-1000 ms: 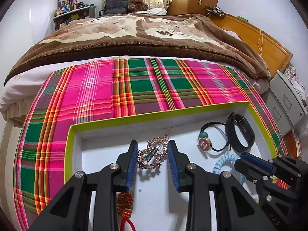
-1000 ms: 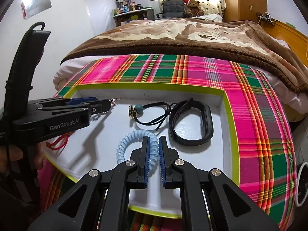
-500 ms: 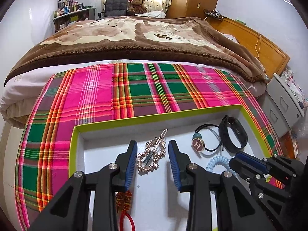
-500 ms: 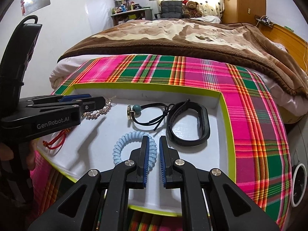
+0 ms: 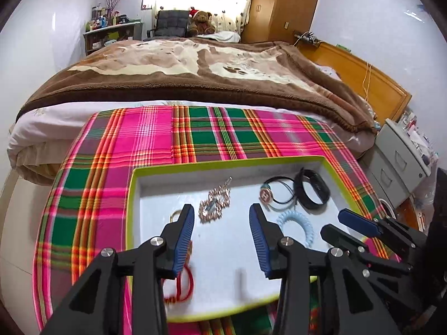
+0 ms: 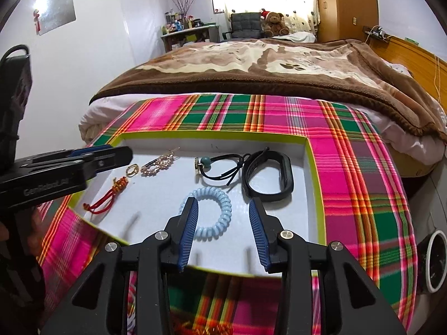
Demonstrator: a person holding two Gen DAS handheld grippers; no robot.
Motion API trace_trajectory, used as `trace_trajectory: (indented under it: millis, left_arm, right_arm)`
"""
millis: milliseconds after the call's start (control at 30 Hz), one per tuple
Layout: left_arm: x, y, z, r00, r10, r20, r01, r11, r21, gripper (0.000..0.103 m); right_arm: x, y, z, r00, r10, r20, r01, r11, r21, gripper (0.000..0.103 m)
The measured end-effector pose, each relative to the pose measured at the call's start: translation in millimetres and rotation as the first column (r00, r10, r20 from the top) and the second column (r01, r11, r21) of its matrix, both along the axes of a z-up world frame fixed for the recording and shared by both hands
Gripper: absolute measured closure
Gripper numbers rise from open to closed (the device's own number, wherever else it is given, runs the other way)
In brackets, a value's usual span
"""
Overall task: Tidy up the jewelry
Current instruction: 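Lower the blue coil and silver charm chain into the tray, opening both grippers, then grasp the amber bead bracelet on the pile with the right gripper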
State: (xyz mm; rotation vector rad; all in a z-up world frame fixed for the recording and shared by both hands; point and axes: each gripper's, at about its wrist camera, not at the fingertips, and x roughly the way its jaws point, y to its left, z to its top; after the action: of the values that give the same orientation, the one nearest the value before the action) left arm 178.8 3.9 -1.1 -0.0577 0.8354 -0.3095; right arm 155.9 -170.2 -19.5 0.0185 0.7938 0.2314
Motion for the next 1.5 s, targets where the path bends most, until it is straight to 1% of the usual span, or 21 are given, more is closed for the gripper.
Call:
trace_trajectory:
  millis: [267, 300, 400, 500, 600, 700, 733, 767, 833, 867, 933, 1000, 1033, 1133, 1200, 1300, 1367, 1433, 1500]
  left_arm:
    - [-37, 11, 4, 0.999, 0.026, 0.021, -0.026, 1.000, -0.015, 0.058]
    - [-42, 13, 4, 0.999, 0.029, 0.024, -0.028, 0.999, -0.024, 0.055]
    - [-57, 16, 4, 0.998, 0.041, 0.040, -0.039, 0.998, -0.045, 0.052]
    - [-71, 20, 5, 0.997, 0.046, 0.059, -0.042, 0.997, -0.066, 0.046]
    - [-80, 27, 5, 0.995, 0.078, 0.058, -0.074, 0.995, -0.069, 0.043]
    - [-87, 29, 0, 0.998, 0.050, 0.044, -0.047, 0.997, -0.063, 0.034]
    - [-91, 28, -2, 0.998, 0.036, 0.043, -0.034, 0.998, -0.055, 0.033]
    - [-95, 27, -4, 0.998, 0.034, 0.043, -0.032, 0.998, -0.046, 0.033]
    - [-99, 23, -9, 1.000, 0.016, 0.016, -0.016, 1.000, -0.001, 0.033]
    - [-102, 24, -11, 1.000, 0.004, 0.006, -0.004, 1.000, -0.011, 0.033]
    - [-105, 28, -15, 1.000, 0.011, -0.020, -0.012, 0.998, -0.062, 0.034]
    - [-107, 29, -19, 0.998, 0.021, -0.051, -0.024, 0.998, -0.052, 0.034]
    - [-109, 28, -20, 0.999, 0.029, -0.045, -0.030, 0.999, -0.036, 0.034]
    - [-115, 28, -21, 0.996, 0.086, -0.014, -0.086, 0.996, 0.024, 0.034]
    - [-117, 32, -25, 0.993, 0.115, -0.034, -0.114, 0.993, 0.028, 0.034]
    - [-118, 40, -32, 0.979, 0.185, -0.079, -0.183, 0.982, 0.039, 0.034]
    - [-121, 41, -34, 0.981, 0.181, -0.077, -0.178, 0.983, 0.036, 0.034]
    - [-126, 40, -33, 0.982, 0.180, -0.053, -0.178, 0.983, 0.047, 0.034]
    - [-131, 38, -31, 0.985, 0.171, -0.025, -0.170, 0.985, 0.040, 0.034]
  right_arm:
    - [-29, -4, 9, 0.999, 0.012, 0.040, -0.013, 1.000, 0.019, 0.064]
    - [-33, -4, 9, 0.999, 0.018, 0.040, -0.019, 1.000, 0.019, 0.064]
    - [-44, -6, 9, 0.999, 0.018, 0.047, -0.019, 1.000, 0.024, 0.064]
    - [-55, -9, 7, 0.999, 0.031, 0.042, -0.033, 0.999, 0.034, 0.064]
    - [-63, -12, 4, 0.998, 0.036, 0.044, -0.037, 0.999, 0.031, 0.063]
    - [-69, -17, 3, 0.998, 0.015, 0.056, -0.018, 0.999, 0.046, 0.063]
    - [-71, -18, 2, 0.998, 0.010, 0.059, -0.013, 0.999, 0.051, 0.063]
    - [-72, -20, 2, 0.998, 0.000, 0.061, -0.003, 0.998, 0.059, 0.063]
    - [-75, -22, 2, 0.998, -0.011, 0.064, 0.007, 0.997, 0.070, 0.063]
    - [-77, -23, 2, 0.997, -0.015, 0.070, 0.010, 0.997, 0.075, 0.063]
    - [-82, -24, 4, 0.997, -0.021, 0.077, 0.015, 0.997, 0.078, 0.063]
    - [-86, -24, 4, 0.996, -0.024, 0.080, 0.018, 0.997, 0.080, 0.063]
    - [-87, -25, 4, 0.997, -0.024, 0.080, 0.018, 0.997, 0.079, 0.063]
    - [-93, -26, 3, 0.997, -0.021, 0.071, 0.016, 0.997, 0.074, 0.063]
    - [-96, -27, 2, 0.998, -0.021, 0.064, 0.017, 0.997, 0.072, 0.063]
    - [-100, -28, -1, 0.998, -0.019, 0.057, 0.014, 0.997, 0.079, 0.063]
    - [-104, -28, -3, 0.999, -0.008, 0.049, 0.004, 0.996, 0.085, 0.062]
    - [-109, -26, -5, 0.999, 0.001, 0.039, -0.004, 0.996, 0.084, 0.062]
    - [-114, -23, -8, 0.999, 0.013, 0.030, -0.015, 0.996, 0.086, 0.057]
